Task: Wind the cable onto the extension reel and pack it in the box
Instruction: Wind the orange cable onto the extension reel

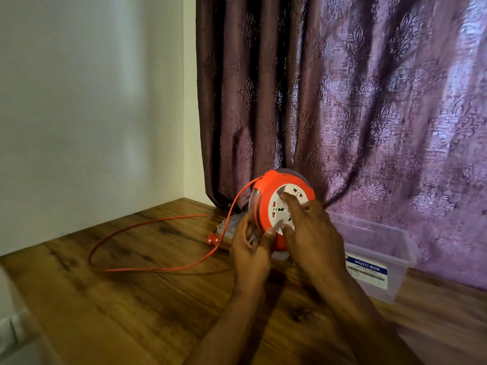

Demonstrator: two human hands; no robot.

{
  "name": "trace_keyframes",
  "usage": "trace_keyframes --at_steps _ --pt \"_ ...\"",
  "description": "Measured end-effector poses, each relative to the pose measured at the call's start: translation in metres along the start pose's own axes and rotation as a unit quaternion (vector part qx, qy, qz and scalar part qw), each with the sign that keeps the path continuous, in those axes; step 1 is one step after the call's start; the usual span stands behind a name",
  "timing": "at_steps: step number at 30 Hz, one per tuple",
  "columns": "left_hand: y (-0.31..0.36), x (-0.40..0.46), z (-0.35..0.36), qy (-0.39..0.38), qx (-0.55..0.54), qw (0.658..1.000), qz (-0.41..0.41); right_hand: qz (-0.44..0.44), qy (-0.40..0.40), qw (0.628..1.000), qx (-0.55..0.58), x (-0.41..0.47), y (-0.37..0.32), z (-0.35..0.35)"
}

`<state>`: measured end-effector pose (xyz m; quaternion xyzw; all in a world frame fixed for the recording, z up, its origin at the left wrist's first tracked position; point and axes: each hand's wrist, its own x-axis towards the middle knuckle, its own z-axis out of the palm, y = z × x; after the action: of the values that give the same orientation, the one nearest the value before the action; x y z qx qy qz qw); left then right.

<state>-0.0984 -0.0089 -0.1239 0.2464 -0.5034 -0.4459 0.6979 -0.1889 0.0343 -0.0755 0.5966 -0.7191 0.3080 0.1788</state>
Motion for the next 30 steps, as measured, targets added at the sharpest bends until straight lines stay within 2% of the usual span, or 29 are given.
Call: trace_keyframes --at_steps 3,8,14,17,21,24,25,27,30 --pt "0.001 -0.002 0.0 -0.007 -0.005 1.0 -0.002 -0.002 -0.011 1.0 0.012 -0.001 0.003 0.0" --pt "0.0 -0.002 0.002 -0.016 -0.001 1.0 -0.007 0.025 0.018 0.998 0.053 -0.001 0.007 0.002" --pt "-0.005 -0.004 0.003 -0.021 0.021 1.0 0.0 0.181 0.027 0.965 0.187 0.007 0.014 0.003" --pt "-0.004 -0.006 0.004 -0.027 0.04 0.999 0.011 0.245 0.036 0.925 0.289 0.009 0.017 0.002" --pt "-0.001 -0.011 0.005 -0.046 0.062 0.997 0.023 0.279 0.007 0.864 0.42 0.011 0.02 0.005" --pt "0.0 -0.011 0.004 -0.054 0.073 0.995 0.033 0.324 -0.025 0.775 0.542 0.013 0.022 0.003" --pt "0.0 -0.01 0.004 -0.056 0.073 0.995 0.036 0.33 -0.037 0.762 0.556 0.013 0.023 0.002" --pt "0.001 -0.01 0.004 -0.053 0.069 0.996 0.035 0.316 -0.04 0.776 0.544 0.012 0.024 0.002" --pt "0.001 -0.008 0.005 -0.035 0.042 0.998 0.017 0.262 -0.009 0.857 0.445 0.011 0.022 0.001"
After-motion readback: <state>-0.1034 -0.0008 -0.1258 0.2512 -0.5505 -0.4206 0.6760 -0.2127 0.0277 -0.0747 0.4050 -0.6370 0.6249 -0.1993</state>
